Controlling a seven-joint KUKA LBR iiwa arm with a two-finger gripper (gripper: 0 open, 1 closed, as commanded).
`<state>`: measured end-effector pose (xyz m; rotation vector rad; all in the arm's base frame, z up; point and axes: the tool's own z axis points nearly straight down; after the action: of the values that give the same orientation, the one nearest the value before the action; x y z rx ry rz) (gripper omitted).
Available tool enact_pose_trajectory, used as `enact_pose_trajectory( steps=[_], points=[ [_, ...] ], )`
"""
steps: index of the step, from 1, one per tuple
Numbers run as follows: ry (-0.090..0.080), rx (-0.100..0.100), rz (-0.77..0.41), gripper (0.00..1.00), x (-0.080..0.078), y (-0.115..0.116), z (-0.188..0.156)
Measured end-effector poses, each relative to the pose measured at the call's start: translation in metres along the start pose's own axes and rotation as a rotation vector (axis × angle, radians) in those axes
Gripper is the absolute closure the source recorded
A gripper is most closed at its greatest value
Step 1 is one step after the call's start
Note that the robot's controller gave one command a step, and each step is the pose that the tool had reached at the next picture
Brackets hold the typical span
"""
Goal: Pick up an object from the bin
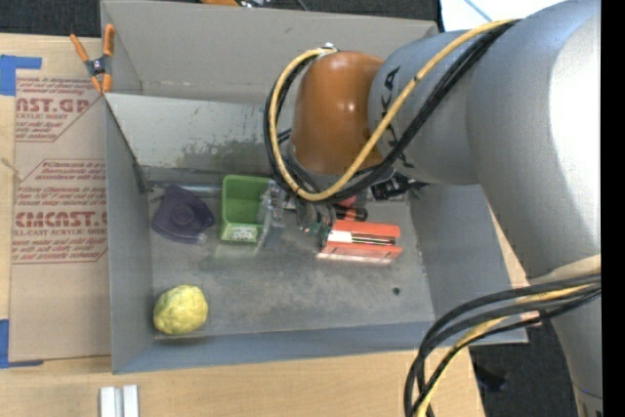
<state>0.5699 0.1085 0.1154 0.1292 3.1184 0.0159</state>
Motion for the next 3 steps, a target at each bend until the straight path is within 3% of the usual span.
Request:
enact_pose_trajectory(
  steps=[1,2,3],
  points=[
    [0.000,0.000,0.000,1.00,0.000,0.000,0.000],
    [0.000,-0.001,0.281,1.00,0.002,0.010,-0.005],
    [0.000,-0.001,0.311,1.00,0.004,0.011,-0.004]
  ],
)
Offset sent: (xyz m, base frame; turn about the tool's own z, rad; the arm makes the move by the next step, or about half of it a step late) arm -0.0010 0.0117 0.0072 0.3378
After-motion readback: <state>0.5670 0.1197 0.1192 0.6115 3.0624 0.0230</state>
